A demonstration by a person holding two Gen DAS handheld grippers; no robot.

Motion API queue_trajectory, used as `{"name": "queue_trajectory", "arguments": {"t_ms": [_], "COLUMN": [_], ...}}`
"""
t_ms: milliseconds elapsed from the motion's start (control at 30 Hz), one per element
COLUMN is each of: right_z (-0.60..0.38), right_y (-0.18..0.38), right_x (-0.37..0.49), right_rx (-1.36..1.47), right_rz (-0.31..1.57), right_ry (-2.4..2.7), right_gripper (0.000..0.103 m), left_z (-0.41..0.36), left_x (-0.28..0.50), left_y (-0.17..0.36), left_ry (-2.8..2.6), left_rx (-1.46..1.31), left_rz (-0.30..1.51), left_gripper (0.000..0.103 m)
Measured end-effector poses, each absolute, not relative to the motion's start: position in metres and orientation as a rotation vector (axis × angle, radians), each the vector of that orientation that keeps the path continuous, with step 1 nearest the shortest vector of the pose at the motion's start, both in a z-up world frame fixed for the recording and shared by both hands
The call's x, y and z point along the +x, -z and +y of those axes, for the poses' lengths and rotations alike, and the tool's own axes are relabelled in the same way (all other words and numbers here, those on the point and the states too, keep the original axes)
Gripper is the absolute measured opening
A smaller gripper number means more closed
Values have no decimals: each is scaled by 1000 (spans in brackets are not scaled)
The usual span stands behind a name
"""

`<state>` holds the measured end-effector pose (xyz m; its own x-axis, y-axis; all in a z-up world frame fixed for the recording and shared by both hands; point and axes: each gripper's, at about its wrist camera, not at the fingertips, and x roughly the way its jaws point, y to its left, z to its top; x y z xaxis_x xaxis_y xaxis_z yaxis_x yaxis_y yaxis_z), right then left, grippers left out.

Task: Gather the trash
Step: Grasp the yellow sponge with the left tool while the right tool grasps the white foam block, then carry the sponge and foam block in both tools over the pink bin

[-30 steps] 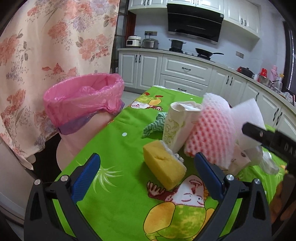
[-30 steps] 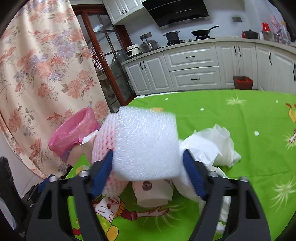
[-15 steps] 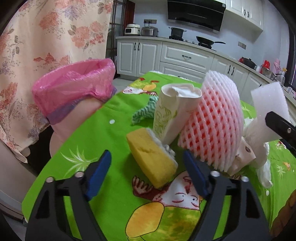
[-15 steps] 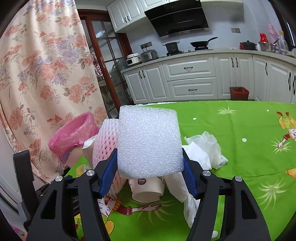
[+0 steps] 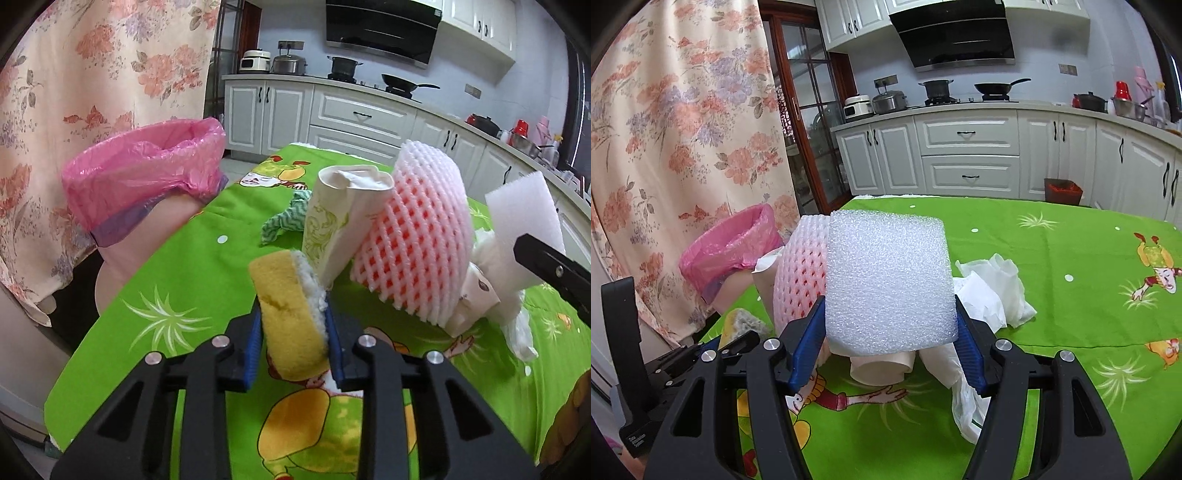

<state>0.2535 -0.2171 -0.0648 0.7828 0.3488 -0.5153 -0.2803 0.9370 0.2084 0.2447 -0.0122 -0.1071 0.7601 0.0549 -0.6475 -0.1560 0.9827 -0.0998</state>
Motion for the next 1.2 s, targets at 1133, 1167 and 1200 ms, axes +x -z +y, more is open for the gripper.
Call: {"name": "queue_trajectory", "arguments": {"t_ms": [1133, 1167, 1200], "right_z": [-167, -162, -157], "right_y": [34, 33, 32], "right_x": [212, 212, 212], "right_rx": [-201, -211, -221], "right_rz": [538, 541, 543], "right_ry": [-263, -269, -272], "right_gripper": [61, 61, 61], "left_z": [7, 11, 15], "left_x": [181, 180, 178], "left_y": [39, 38, 37], "left_ry": [-67, -70, -78], "left_rx": [-40, -40, -42], "left_rz": [479, 479, 473], "left_gripper": [29, 29, 29]}}
